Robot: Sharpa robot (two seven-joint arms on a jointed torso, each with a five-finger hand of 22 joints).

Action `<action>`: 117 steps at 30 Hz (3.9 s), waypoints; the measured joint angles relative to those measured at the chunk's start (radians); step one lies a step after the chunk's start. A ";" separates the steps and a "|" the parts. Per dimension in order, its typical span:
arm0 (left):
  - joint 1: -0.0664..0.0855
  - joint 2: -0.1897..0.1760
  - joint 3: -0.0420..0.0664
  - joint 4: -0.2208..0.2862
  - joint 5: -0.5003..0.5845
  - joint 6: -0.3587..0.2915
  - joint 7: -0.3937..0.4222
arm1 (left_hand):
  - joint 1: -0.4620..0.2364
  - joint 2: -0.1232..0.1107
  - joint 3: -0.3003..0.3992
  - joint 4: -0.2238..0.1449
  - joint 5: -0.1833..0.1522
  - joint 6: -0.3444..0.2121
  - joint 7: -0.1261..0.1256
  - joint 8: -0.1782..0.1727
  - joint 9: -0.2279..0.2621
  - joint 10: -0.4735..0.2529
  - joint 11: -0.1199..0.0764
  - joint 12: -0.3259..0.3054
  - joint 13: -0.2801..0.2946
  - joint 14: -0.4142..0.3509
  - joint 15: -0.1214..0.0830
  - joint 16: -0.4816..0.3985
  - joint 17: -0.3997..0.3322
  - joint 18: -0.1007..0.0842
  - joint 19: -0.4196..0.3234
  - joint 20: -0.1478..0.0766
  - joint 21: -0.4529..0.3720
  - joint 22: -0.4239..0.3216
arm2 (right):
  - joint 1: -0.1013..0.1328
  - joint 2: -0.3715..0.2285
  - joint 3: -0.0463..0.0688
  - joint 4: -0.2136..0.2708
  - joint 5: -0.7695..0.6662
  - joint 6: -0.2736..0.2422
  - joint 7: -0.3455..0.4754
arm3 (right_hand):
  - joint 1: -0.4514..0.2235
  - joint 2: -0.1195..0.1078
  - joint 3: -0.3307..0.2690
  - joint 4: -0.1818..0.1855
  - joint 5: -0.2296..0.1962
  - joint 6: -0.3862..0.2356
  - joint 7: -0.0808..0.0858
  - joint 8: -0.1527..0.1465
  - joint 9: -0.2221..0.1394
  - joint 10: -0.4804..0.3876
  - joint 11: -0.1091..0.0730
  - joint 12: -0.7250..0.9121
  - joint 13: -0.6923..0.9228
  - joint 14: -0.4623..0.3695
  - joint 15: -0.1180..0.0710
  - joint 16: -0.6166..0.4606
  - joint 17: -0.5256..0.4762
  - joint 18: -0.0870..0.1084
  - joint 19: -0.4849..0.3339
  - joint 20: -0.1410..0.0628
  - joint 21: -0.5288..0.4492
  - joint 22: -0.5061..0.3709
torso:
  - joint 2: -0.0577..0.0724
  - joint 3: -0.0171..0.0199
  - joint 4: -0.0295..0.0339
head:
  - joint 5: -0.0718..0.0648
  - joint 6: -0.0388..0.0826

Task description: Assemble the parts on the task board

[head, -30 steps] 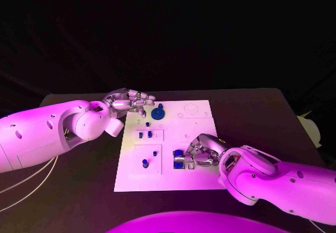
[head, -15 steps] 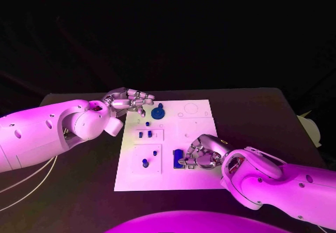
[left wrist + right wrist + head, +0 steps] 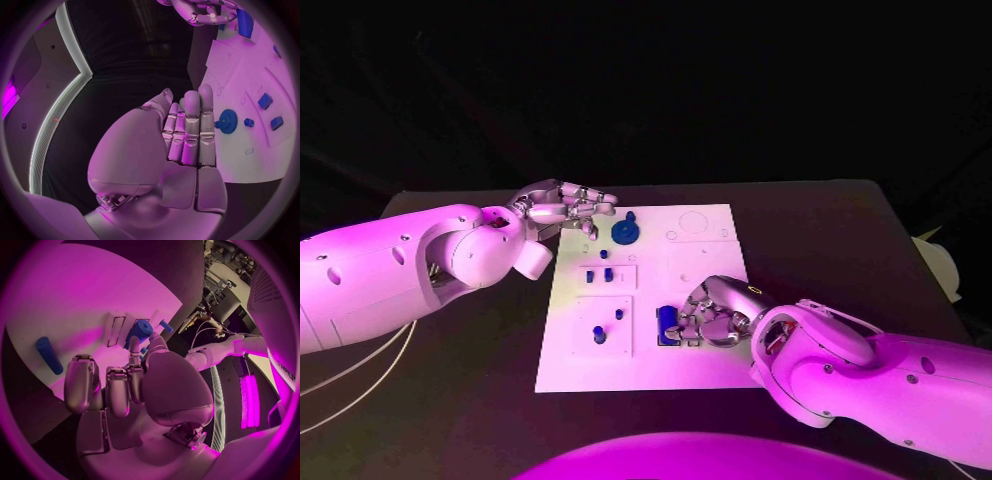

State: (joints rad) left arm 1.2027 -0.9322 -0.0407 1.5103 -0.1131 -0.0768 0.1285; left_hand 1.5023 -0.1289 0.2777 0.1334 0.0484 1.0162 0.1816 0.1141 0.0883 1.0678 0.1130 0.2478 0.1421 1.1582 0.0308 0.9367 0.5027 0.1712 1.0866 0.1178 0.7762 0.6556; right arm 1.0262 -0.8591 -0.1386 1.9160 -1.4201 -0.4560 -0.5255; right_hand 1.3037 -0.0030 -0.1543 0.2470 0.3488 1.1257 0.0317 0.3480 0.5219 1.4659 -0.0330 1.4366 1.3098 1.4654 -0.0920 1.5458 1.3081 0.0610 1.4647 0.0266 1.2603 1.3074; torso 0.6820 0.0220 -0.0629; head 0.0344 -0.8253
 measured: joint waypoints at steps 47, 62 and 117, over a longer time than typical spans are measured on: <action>0.000 0.016 0.000 -0.004 0.000 0.000 -0.002 | 0.000 0.000 -0.003 -0.003 0.000 0.000 0.000 0.000 -0.001 -0.004 -0.004 0.004 0.001 0.000 0.000 0.000 -0.001 0.000 0.000 0.000 0.000 0.000 | 0.001 0.021 0.001 -0.039 -0.034 0.032 0.001 | 0.034 0.003 -0.015 -0.001 -0.024 0.000 -0.007 0.020 0.018 0.000 -0.007 0.025 0.003 0.001 -0.001 0.004 0.000 0.000 0.000 -0.007 0.016 0.000 | 0.000 0.0007 -0.0012 | 0.007 -0.008; 0.000 0.007 0.000 -0.011 0.000 0.000 -0.002 | 0.000 0.000 -0.003 -0.003 0.000 0.000 0.000 0.000 -0.001 -0.004 -0.004 0.004 0.000 0.000 0.000 0.000 -0.001 0.000 0.000 0.000 0.000 -0.001 | 0.018 -0.039 0.003 0.005 -0.062 0.008 -0.004 | 0.060 0.006 -0.018 -0.004 -0.030 -0.004 -0.011 0.024 0.021 0.000 -0.007 0.025 0.004 -0.003 -0.005 0.004 -0.001 0.000 0.000 -0.007 0.016 0.000 | -0.001 0.0012 -0.0018 | 0.002 -0.006; 0.000 -0.007 0.000 -0.009 -0.001 0.006 -0.003 | 0.000 0.000 -0.010 -0.002 0.000 0.000 0.000 0.000 -0.002 -0.007 0.000 0.008 0.000 -0.003 0.003 0.000 -0.004 0.000 0.000 0.000 0.000 -0.002 | -0.024 -0.206 -0.010 0.011 -0.120 -0.035 -0.029 | 0.065 0.003 -0.065 0.037 0.004 -0.043 0.025 -0.068 -0.034 -0.004 0.018 -0.016 0.106 0.001 0.010 0.000 0.000 0.000 0.003 0.004 -0.004 0.001 | 0.000 0.0017 -0.0012 | -0.011 0.001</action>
State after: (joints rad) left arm 1.2028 -0.9391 -0.0410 1.5013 -0.1142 -0.0709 0.1255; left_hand 1.5023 -0.1289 0.2682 0.1317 0.0484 1.0162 0.1816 0.1141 0.0859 1.0606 0.1130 0.2558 0.1425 1.1547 0.0343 0.9367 0.4988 0.1711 1.0866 0.1179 0.7764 0.6541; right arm 1.0024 -1.0651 -0.1488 1.9271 -1.5401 -0.4909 -0.5545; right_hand 1.3691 -0.0004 -0.2193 0.2845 0.3525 1.0827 0.0571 0.2798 0.4877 1.4622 -0.0150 1.4201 1.4159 1.4666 -0.0818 1.5454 1.3078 0.0611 1.4682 0.0306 1.2566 1.3079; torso 0.6825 0.0237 -0.0640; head 0.0230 -0.8240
